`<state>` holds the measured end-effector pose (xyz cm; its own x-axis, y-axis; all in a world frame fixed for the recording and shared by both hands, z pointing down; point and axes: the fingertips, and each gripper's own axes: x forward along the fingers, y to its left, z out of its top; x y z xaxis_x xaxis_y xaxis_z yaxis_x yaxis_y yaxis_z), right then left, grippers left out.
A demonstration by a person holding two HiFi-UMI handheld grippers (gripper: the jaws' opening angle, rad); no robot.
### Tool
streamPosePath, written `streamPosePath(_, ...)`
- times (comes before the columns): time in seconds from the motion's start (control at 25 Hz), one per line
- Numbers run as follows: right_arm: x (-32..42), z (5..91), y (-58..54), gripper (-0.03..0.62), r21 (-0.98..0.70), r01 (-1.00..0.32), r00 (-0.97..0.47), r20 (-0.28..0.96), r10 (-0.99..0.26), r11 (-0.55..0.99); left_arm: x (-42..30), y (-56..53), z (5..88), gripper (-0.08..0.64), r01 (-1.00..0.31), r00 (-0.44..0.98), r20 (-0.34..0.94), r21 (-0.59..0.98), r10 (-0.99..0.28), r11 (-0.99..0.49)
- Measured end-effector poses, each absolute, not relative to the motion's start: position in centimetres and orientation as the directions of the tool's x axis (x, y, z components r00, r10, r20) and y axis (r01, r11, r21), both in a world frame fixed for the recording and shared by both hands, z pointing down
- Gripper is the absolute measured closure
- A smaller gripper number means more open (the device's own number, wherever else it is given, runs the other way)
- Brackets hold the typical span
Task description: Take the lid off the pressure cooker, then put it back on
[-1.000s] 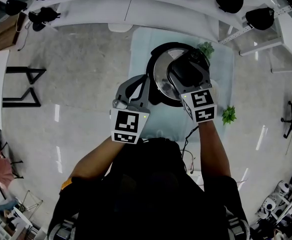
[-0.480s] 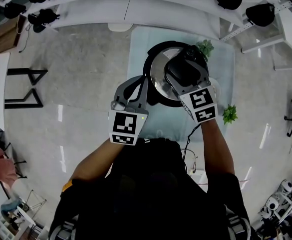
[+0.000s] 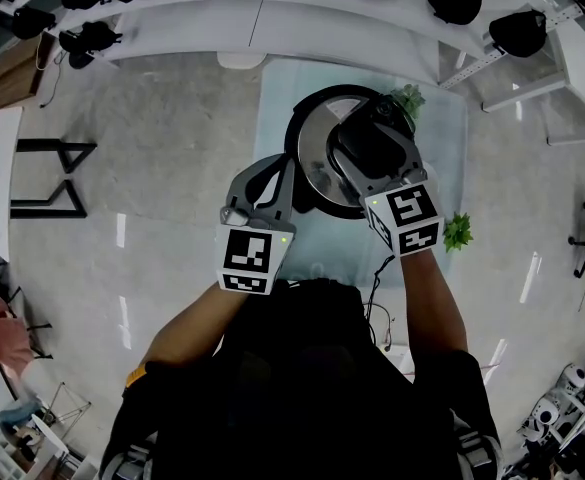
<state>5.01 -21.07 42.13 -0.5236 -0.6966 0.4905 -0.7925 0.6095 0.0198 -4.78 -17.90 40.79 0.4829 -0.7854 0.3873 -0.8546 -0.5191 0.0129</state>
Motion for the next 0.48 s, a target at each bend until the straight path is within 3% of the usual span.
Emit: streamPosePath(0.48, 8.1, 39.3, -16.1, 0.304, 0.048, -0.890, -0.381, 0.466, -0.798, 0.453, -4.6, -15.0, 38.7, 0.552, -0.802, 0.566, 0.341, 0.017, -0.751, -0.597)
